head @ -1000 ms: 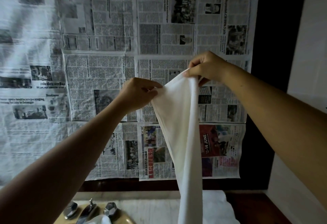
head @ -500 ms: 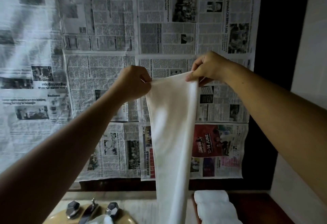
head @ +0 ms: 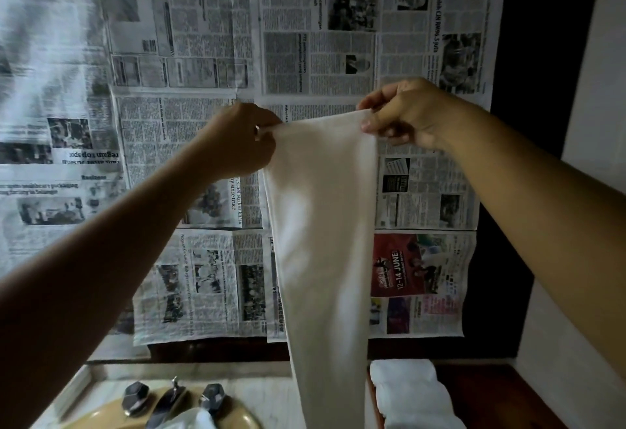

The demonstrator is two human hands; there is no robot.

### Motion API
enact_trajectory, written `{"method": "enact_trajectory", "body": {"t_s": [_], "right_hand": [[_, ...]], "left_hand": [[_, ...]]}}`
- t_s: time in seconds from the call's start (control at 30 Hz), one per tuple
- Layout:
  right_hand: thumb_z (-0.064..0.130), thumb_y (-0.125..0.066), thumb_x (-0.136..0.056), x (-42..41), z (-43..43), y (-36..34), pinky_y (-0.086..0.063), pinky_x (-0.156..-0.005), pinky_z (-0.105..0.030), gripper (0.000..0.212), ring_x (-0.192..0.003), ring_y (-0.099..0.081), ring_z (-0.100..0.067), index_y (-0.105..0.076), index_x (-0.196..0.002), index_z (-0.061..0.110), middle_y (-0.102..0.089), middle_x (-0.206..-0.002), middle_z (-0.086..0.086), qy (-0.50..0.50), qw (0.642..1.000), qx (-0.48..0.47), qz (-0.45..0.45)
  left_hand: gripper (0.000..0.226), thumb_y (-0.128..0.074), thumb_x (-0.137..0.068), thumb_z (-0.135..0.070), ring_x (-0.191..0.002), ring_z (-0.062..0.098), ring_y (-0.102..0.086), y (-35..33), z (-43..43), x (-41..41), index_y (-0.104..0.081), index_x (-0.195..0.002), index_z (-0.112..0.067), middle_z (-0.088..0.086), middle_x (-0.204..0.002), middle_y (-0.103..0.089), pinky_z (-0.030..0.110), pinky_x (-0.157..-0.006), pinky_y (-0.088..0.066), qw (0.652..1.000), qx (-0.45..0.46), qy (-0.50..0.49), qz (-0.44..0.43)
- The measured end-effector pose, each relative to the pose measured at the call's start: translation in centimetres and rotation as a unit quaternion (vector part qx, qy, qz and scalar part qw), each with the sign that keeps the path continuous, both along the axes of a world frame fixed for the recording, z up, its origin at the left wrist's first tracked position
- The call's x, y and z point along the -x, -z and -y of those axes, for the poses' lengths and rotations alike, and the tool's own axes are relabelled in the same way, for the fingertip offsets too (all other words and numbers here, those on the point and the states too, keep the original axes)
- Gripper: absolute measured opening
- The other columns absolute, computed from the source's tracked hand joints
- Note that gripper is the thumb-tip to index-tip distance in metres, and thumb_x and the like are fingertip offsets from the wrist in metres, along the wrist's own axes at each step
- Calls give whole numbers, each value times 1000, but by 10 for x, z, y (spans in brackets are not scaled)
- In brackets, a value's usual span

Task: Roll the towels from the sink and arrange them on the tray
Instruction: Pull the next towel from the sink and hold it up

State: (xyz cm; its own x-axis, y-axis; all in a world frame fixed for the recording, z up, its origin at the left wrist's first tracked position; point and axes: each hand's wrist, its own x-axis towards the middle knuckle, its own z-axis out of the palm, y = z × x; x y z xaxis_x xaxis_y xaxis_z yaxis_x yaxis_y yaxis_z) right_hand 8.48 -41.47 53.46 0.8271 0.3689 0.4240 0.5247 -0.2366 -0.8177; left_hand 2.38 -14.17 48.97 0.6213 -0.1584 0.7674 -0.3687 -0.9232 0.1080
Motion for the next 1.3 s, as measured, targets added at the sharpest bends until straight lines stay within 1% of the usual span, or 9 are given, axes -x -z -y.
{"method": "enact_trajectory", "body": {"t_s": [0.1, 0.23, 0.4, 0.5, 0.63, 0.77, 0.93, 1.17, 1.3], "right_hand": [[-6, -71, -78, 4, 5, 6, -36, -42, -21, 26, -52, -54, -11, -68, -100, 8, -69, -78, -8, -30, 999, -25, -34], [-2, -62, -91, 2, 15, 28, -50, -46, -23, 20, -74, -75, -21, -62, -92, 18, -75, -84, -6, -41, 997, -21, -66], [3, -49, -102, -32, 6, 93, -63, -64, -51, 15, -90, -73, -45, -50, -109, 17, -66, -110, -27, -8, 984, -8, -178], [6, -49, -103, -65, -15, 143, -60, -81, -55, 22, -90, -75, -38, -52, -113, 25, -64, -117, -21, 54, 979, -4, -199], [9, -53, -101, -98, -32, 151, -58, -66, -38, 26, -88, -75, -27, -52, -92, 34, -64, -120, -13, 104, 988, -8, -113], [13, -52, -102, -88, -27, 101, -62, -83, -49, 19, -92, -74, -24, -53, -97, 32, -62, -115, -5, 109, 992, -53, -29], [9, -52, -102, -56, -2, 78, -59, -87, -55, 13, -85, -77, -24, -53, -105, 21, -66, -117, -7, 54, 995, -84, -2], [0, -55, -97, -9, 41, 214, -57, -87, -57, 13, -92, -74, -38, -55, -99, 13, -64, -115, -21, -36, 982, -46, -179], [-6, -59, -95, 30, 56, 347, -55, -66, -30, 15, -69, -72, -13, -51, -100, 4, -57, -93, -13, -32, 957, -4, -288]], "left_hand": [[27, -49, -98, -9, -84, 23, -63, 1, 8, 11, -69, -116, -5, 9, -102, -68, 25, -66, -46, 1000, -21, -6, -4], [17, -47, -105, -14, -50, 16, -66, 11, 13, 15, -63, -112, -15, 7, -74, -69, 21, -42, -50, 992, 58, 31, -112], [21, -44, -106, -10, -65, 25, -76, 65, 25, -32, -60, -118, -5, 22, -93, -69, 35, -54, -63, 946, 166, 61, -271], [27, -43, -105, -8, -72, 28, -77, 102, 24, -80, -59, -126, -3, 26, -104, -67, 39, -63, -64, 913, 240, 33, -328], [23, -45, -105, -7, -85, 26, -75, 101, 25, -115, -62, -121, -4, 26, -111, -67, 30, -64, -64, 904, 313, 21, -289], [21, -44, -106, -14, -94, 24, -73, 57, 31, -116, -63, -115, -13, 16, -110, -68, 40, -81, -63, 945, 283, 27, -161], [19, -49, -105, -16, -89, 17, -74, 42, 32, -91, -64, -116, -15, 7, -107, -69, 44, -82, -63, 976, 206, 31, -69], [18, -53, -103, -13, -80, 6, -72, 178, 46, -22, -66, -114, -20, -1, -99, -70, 30, -69, -64, 962, 163, 46, -214], [31, -58, -100, -6, -78, 4, -74, 309, 56, 21, -65, -96, -36, -2, -89, -75, 33, -70, -62, 903, 232, 66, -355]]}}
